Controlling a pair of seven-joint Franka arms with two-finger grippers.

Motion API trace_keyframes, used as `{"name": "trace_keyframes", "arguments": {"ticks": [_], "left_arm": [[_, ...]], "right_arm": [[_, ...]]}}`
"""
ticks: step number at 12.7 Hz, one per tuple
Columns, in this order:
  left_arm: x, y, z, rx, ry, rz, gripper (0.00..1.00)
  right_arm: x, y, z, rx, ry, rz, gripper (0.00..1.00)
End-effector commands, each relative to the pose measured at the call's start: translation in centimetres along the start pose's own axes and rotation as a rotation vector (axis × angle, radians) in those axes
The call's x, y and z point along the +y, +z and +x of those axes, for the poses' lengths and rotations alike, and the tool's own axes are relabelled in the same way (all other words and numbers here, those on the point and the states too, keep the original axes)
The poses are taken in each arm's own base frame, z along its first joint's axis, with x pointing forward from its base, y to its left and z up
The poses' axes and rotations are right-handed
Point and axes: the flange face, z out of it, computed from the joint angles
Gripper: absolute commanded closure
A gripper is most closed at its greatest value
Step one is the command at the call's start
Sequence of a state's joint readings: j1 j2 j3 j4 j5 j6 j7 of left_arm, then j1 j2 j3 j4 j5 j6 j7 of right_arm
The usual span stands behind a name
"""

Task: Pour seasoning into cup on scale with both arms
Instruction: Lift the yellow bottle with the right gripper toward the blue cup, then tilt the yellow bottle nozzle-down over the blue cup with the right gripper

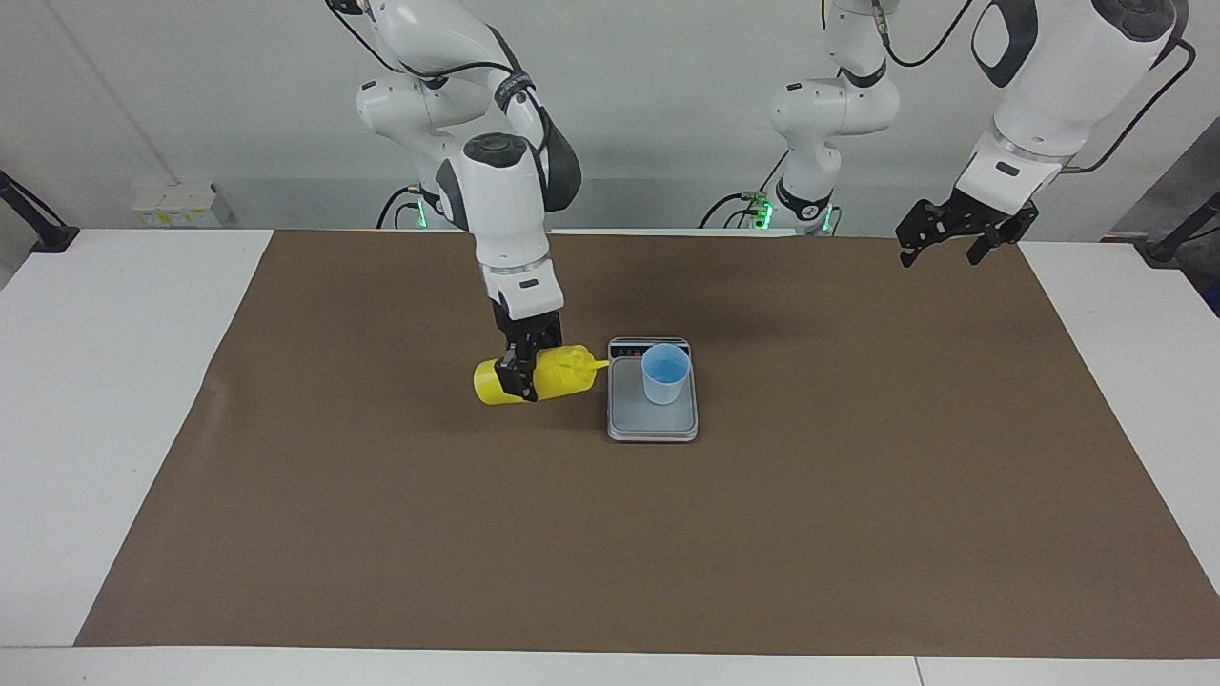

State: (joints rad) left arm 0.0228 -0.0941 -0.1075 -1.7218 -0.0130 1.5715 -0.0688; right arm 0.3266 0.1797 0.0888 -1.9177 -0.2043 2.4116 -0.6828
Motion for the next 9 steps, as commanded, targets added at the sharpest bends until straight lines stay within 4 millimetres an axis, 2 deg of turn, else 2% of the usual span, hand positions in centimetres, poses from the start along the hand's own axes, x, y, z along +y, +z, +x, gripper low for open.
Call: {"name": "trace_keyframes", "arguments": {"ticks": [1,2,4,5,9], "left_arm": [[-0.4,0.0,-0.8,-0.003,0.005,0.008,0.00],[-0.4,0.0,-0.8,-0.003,0.003,0.008,0.00],[-0.4,0.0,-0.8,-0.003,0.003,0.008,0.00],[-0.4,0.0,-0.8,-0.003,0.003,0.008,0.00],[-0.5,0.0,-0.8,-0.003,0.003,0.008,0.00]], "right_arm": [[-1.7,0.7,2.7,-0.075,-0.067,-0.083,0.91],[-2.2,1.4,3.1,-0.104,-0.081,-0.119,0.91],[-3.7,1.6,4.3,-0.137,-0.165,-0.172,0.93],[-3.8,1.6,4.5,-0.159,-0.219,-0.211,0.95],[-7.1,2.2,6.8,-0.214,-0.383,-0.298,0.99]]}}
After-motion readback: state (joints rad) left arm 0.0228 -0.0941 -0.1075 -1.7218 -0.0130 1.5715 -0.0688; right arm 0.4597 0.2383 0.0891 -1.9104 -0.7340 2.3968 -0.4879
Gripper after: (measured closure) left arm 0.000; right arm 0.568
